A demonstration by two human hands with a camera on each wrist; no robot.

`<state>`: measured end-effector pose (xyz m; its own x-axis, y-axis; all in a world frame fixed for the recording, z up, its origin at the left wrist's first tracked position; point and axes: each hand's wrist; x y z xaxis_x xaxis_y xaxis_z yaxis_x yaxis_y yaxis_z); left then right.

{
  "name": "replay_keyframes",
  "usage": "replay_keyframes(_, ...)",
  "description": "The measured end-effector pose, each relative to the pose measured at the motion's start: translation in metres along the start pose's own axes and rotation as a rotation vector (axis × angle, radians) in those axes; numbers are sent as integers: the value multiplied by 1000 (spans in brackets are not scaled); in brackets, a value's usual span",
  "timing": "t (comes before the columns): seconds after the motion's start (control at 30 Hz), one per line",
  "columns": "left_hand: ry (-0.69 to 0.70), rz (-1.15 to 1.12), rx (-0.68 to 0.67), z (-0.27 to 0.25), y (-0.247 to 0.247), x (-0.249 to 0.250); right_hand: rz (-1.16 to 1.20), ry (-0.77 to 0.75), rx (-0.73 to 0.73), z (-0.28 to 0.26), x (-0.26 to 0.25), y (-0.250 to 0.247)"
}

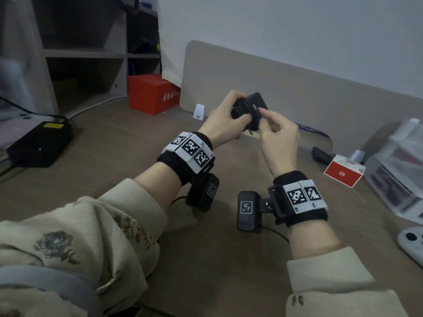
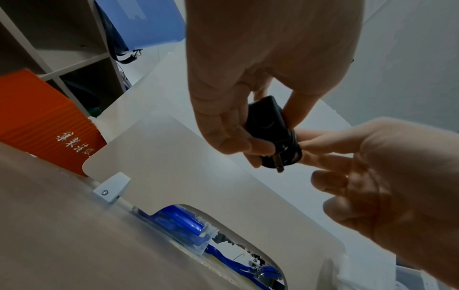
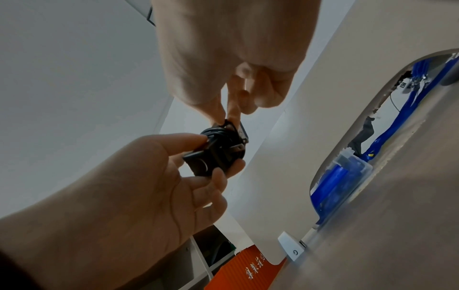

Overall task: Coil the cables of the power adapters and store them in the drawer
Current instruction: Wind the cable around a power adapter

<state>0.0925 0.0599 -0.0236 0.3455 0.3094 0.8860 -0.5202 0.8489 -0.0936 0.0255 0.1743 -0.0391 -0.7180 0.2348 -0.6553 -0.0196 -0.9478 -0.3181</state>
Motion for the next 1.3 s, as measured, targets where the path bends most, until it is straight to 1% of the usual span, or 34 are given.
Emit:
replay_keyframes(0.1, -36, 16, -17, 1, -1, 1, -140, -71, -7, 1, 1, -1)
replay_keyframes(0.2, -63, 48, -60, 1, -1, 1, -220, -97, -13, 2, 3, -3)
replay_keyframes(0.4, -47, 76, -138, -1, 1, 4, -301, -64, 28, 3, 3, -10)
replay_keyframes(0.5, -23, 139, -129, -3, 4, 6, -462, -113, 27, 1, -1, -13)
replay_keyframes(0.6, 4, 219, -119, -4, 5, 8, -725, -197, -59, 0, -6, -14)
replay_keyframes(0.67, 32, 276, -120, -5, 4, 9, -808, -239, -121, 1, -7, -16)
replay_keyframes(0.73, 41, 319, -151, -6, 3, 8, -849, -279, -173, 4, -6, -19)
replay_keyframes(0.8, 36, 331, -189, -6, 3, 7, -873, -315, -206, 5, -5, -21)
replay_keyframes(0.87, 29, 321, -198, -5, 2, 6, -868, -333, -222, 6, -5, -22)
replay_keyframes(0.97, 10, 294, -207, -5, 1, 6, -818, -339, -242, 5, -6, -22)
replay_keyframes(1.1, -20, 226, -209, -5, 2, 7, -750, -349, -233, 4, -6, -22)
replay_keyframes(1.17, -35, 192, -186, -5, 3, 9, -721, -350, -201, 4, -5, -22)
replay_keyframes(1.3, -55, 116, -133, -6, 3, 15, -564, -343, -70, 3, -5, -21)
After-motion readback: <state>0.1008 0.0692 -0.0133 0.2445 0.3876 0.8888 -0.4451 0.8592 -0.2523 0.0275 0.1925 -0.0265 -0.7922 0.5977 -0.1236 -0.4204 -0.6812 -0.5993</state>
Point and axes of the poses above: each hand's wrist, its own z-axis towards the middle knuckle, its own y-axis out of the palm, x = y × z, and after that the axes turned 10 degrees about -z, right-handed
